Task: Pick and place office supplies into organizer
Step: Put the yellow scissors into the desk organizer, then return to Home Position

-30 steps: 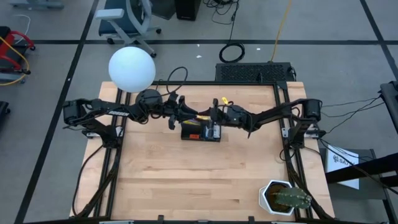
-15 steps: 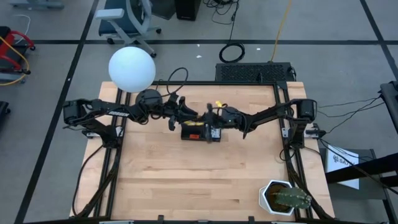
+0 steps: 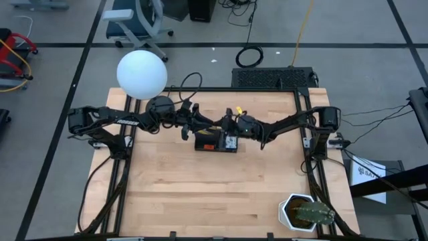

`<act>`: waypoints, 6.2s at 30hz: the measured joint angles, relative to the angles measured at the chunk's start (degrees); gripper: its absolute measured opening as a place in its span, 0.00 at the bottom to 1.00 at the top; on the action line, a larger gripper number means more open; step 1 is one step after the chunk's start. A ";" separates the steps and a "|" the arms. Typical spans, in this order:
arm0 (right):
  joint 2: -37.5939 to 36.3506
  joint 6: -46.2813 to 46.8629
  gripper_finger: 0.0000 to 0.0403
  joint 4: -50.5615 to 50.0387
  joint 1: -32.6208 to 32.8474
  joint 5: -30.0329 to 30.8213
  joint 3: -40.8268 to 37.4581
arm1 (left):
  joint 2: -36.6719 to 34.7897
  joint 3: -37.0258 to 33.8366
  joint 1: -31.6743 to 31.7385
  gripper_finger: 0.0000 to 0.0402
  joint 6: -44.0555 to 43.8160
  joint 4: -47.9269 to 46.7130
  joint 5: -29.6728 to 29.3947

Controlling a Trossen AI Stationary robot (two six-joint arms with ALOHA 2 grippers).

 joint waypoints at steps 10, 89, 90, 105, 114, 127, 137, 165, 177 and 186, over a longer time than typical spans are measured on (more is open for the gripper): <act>-0.22 1.13 0.26 0.00 -0.82 -0.16 0.00 | 0.00 -0.02 0.00 0.26 -0.02 0.00 -0.36; -23.41 10.61 0.26 -14.96 1.93 -13.77 -0.07 | -25.09 -0.02 -12.66 0.26 23.21 -27.57 -15.45; -23.41 10.77 0.26 -15.04 2.09 -14.32 -0.07 | -25.09 -0.02 -13.91 0.26 24.16 -27.81 -16.63; -33.86 8.99 0.26 -27.77 4.51 -17.19 -0.11 | -30.78 -0.02 -18.39 0.26 27.57 -36.12 -20.25; -39.82 8.78 0.26 -24.73 7.48 -17.30 -3.03 | -34.12 -0.02 -24.72 0.26 28.37 -37.89 -24.71; -54.61 9.11 0.26 -24.78 10.08 -17.22 -12.17 | -45.39 -2.51 -27.65 0.26 32.04 -46.88 -24.34; -67.47 9.52 0.26 -21.79 10.06 -17.22 -20.37 | -57.23 -14.88 -23.57 0.26 31.53 -36.87 -24.28; -94.11 12.10 0.26 1.54 10.06 -20.50 -46.72 | -65.72 -24.52 -25.29 0.26 31.78 -26.64 -21.31; -95.81 13.56 0.26 5.21 10.08 -21.91 -48.22 | -67.27 -33.97 -25.66 0.26 32.78 -10.88 -24.54; -95.86 12.85 0.26 3.37 10.06 -21.83 -48.28 | -67.93 -35.30 -25.73 0.26 33.88 -8.77 -24.58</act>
